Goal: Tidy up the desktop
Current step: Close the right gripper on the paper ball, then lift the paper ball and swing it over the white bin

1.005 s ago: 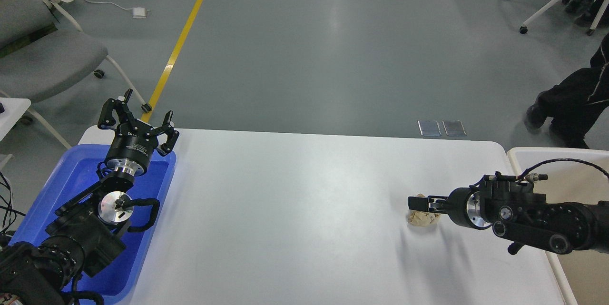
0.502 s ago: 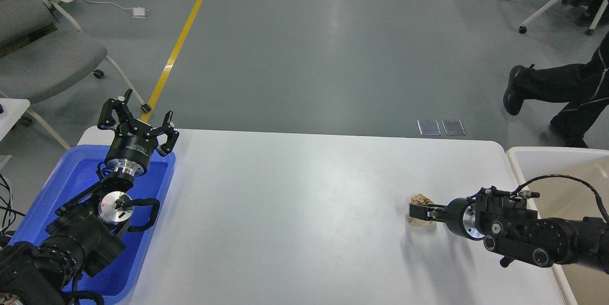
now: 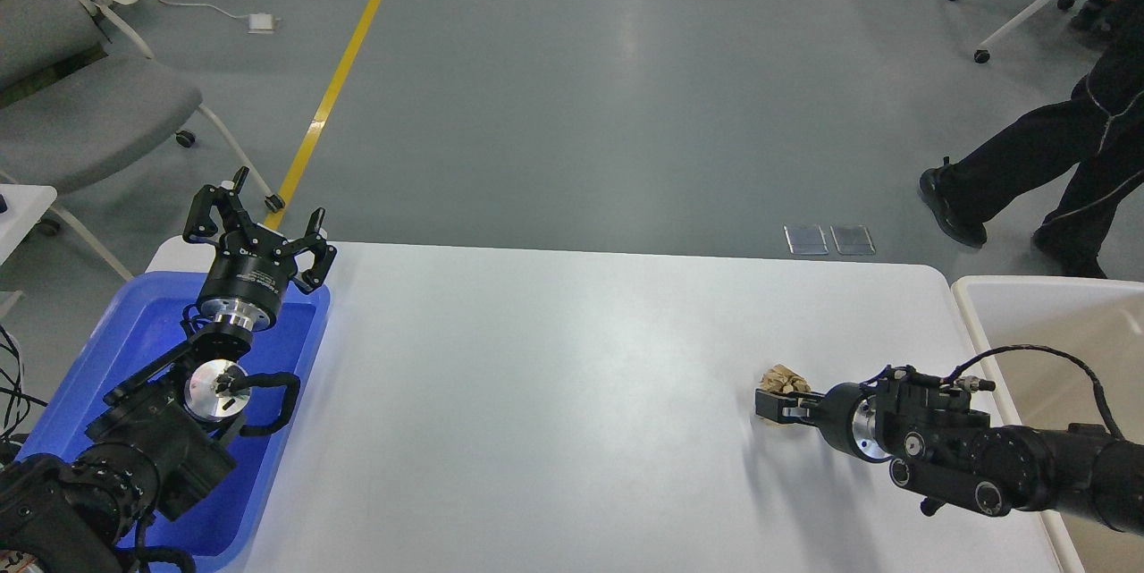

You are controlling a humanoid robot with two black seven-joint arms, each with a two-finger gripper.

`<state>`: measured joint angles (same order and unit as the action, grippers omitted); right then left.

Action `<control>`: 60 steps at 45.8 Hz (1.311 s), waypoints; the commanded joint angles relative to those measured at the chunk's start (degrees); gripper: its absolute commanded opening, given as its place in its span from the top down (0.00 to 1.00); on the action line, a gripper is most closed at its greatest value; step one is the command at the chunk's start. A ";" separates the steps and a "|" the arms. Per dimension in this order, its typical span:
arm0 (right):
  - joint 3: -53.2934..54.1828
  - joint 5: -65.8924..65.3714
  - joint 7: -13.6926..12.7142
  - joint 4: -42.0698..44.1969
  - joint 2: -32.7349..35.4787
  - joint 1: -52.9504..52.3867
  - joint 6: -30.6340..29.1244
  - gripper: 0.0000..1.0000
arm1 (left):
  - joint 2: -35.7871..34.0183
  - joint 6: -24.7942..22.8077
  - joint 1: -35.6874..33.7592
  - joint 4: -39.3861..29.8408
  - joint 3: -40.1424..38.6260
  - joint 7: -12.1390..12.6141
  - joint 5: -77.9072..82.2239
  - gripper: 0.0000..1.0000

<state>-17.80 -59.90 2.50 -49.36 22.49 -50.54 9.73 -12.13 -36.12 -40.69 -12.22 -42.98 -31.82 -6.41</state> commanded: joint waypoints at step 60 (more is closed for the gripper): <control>6.45 3.73 2.07 -31.77 36.13 -36.12 -20.71 1.00 | 0.00 0.00 0.00 0.00 0.00 0.00 0.00 0.00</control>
<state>-18.55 -58.95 4.60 -77.79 50.99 -80.10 -3.87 -12.13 -36.13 -40.69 -12.22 -42.98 -31.82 -6.42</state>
